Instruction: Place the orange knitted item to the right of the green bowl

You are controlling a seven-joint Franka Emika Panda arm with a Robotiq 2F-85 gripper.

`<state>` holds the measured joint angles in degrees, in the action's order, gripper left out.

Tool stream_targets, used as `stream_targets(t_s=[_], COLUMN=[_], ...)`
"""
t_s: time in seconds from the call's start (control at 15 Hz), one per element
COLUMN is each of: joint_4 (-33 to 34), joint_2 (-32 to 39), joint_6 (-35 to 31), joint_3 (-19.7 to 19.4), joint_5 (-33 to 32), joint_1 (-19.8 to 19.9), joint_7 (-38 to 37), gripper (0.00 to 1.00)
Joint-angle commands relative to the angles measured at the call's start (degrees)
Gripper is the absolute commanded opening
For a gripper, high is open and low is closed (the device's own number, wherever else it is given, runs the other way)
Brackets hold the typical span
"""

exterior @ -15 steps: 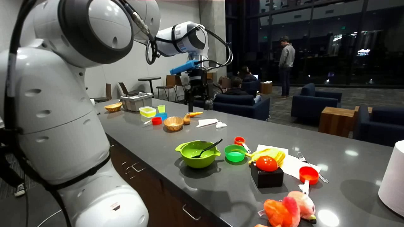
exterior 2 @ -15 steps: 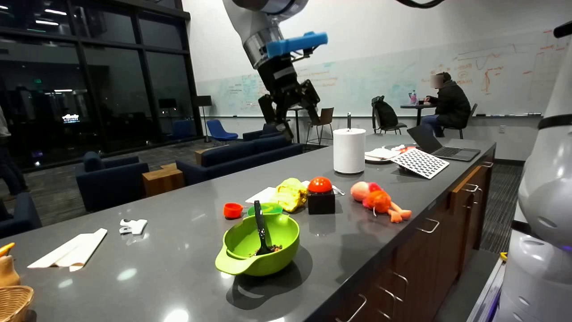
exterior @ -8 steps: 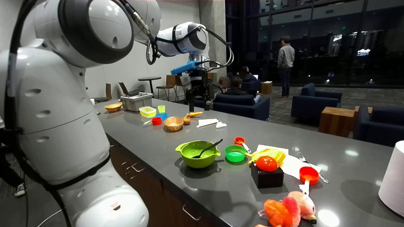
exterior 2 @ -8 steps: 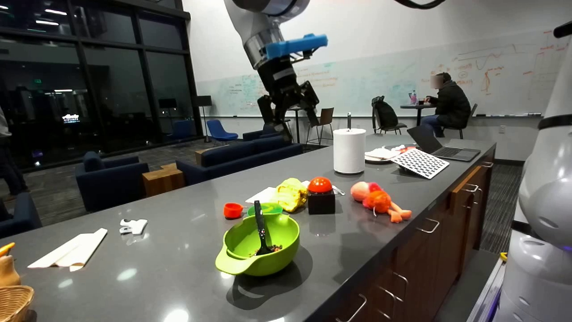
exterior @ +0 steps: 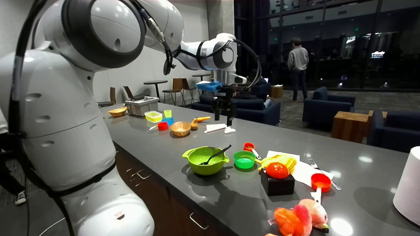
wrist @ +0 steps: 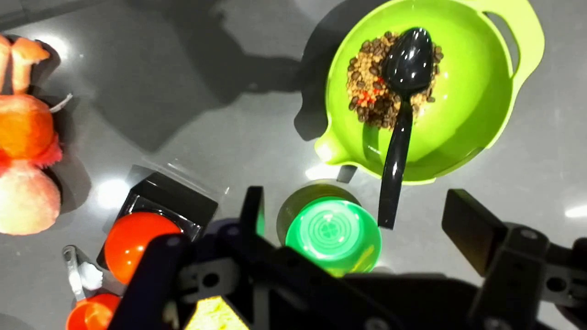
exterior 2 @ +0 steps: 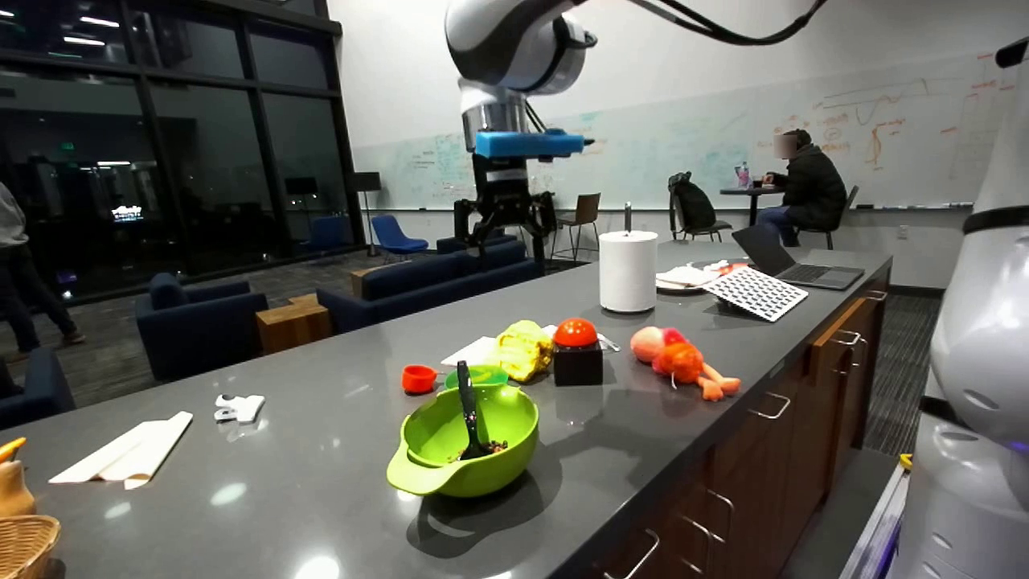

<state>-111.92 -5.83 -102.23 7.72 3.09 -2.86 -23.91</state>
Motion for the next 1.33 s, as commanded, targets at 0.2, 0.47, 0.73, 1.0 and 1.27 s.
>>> stream_targets(t_s=[0.2, 0.47, 0.73, 1.0, 1.27], joint_4=[-3.0, -2.8, -2.7, 0.5, 5.8], joint_2=[2.7, 3.6, 3.7, 8.3, 15.0], joint_6=[-12.4, -12.3, -12.4, -13.2, -12.4], joint_3=[-2.3, -2.9, -2.9, -3.7, -5.4], joint_5=[-7.4, -7.6, -7.6, -7.6, -6.2], joint_1=[1.1, 0.8, 0.7, 1.2, 1.4], joint_7=[-8.6, -8.3, -8.7, -6.3, -2.9], gripper=[1.00, 1.00, 1.00, 1.00, 1.00])
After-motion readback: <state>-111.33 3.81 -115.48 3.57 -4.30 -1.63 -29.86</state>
